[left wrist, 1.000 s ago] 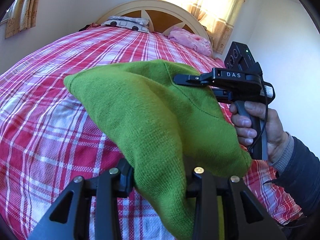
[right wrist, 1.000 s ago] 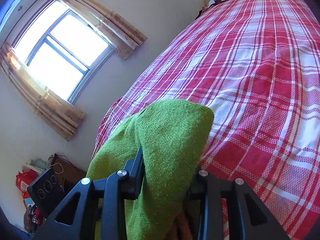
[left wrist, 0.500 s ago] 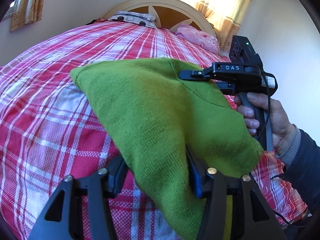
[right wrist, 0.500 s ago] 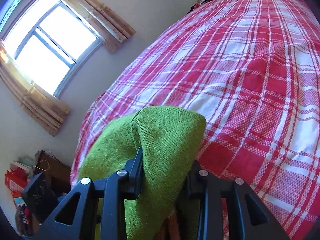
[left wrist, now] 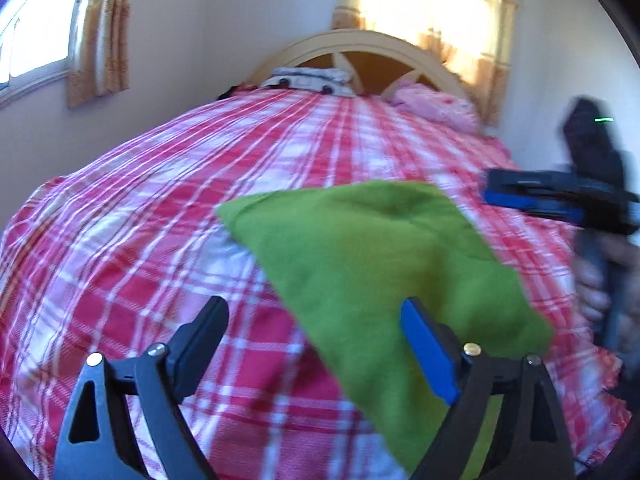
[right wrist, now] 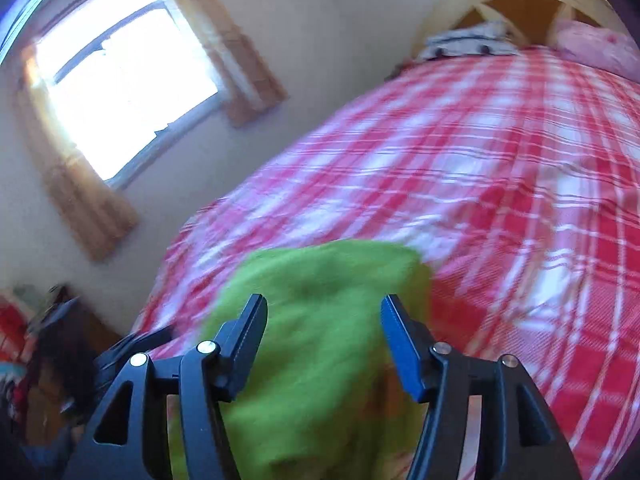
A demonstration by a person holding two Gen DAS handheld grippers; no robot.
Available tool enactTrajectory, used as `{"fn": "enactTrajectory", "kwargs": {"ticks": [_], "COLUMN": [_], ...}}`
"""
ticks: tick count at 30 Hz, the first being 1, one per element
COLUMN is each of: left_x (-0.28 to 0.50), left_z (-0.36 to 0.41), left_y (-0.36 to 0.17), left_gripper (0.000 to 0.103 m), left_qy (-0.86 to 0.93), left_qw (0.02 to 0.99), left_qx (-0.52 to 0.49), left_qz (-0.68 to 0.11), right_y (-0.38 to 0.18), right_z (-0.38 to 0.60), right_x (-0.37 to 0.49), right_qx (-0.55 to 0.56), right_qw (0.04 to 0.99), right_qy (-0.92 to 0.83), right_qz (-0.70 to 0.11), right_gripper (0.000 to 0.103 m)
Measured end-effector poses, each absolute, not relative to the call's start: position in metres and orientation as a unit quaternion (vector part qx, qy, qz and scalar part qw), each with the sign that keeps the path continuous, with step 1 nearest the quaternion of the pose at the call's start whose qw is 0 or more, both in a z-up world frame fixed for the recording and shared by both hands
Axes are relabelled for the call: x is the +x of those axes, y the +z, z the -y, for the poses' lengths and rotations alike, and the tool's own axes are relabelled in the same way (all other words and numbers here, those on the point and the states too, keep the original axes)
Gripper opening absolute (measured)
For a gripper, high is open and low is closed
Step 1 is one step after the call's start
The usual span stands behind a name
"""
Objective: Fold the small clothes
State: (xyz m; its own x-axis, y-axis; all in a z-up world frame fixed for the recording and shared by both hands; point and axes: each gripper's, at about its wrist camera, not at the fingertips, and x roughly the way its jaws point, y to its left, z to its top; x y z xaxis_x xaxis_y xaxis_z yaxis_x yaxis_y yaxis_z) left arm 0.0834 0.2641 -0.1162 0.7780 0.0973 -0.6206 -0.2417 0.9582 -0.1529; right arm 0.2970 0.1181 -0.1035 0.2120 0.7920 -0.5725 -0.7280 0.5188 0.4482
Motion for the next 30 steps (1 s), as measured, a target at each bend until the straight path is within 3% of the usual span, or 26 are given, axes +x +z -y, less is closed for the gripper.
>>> {"fn": "enactTrajectory", "kwargs": {"ticks": [4, 7, 13, 15, 18, 30], "left_x": [0.088, 0.094, 0.092, 0.084, 0.059, 0.006], "left_z": [-0.269, -0.256, -0.245, -0.243, -0.233, -0.207], "left_y": [-0.131, -0.151, -0.155, -0.144, -0.115, -0.046], "left_gripper": [0.094, 0.103, 0.103, 0.103, 0.103, 0.103], "left_qy": [0.091, 0.078, 0.080, 0.092, 0.112, 0.081], "left_qw": [0.932, 0.928, 0.927, 0.925, 0.936, 0.968], "left_qx": [-0.138, -0.126, -0.125, -0.121, -0.089, -0.072], "left_qz": [-0.324, -0.343, -0.344, -0.347, -0.323, -0.225], "right_y": [-0.117, -0.149, -0.158, -0.151, -0.128, -0.042], "right_z": [-0.129, -0.125, -0.117, -0.114, -0.095, -0.066], "right_x": [0.241, 0.236, 0.233, 0.225, 0.206, 0.131], "right_qx": [-0.016, -0.082, -0.093, -0.097, -0.087, -0.097], "right_qw": [0.726, 0.749, 0.763, 0.777, 0.815, 0.894], "right_qy": [0.551, 0.487, 0.475, 0.461, 0.429, 0.351], "right_qz": [-0.411, -0.441, -0.427, -0.417, -0.380, -0.261], "right_gripper": [0.060, 0.058, 0.058, 0.059, 0.072, 0.075]}}
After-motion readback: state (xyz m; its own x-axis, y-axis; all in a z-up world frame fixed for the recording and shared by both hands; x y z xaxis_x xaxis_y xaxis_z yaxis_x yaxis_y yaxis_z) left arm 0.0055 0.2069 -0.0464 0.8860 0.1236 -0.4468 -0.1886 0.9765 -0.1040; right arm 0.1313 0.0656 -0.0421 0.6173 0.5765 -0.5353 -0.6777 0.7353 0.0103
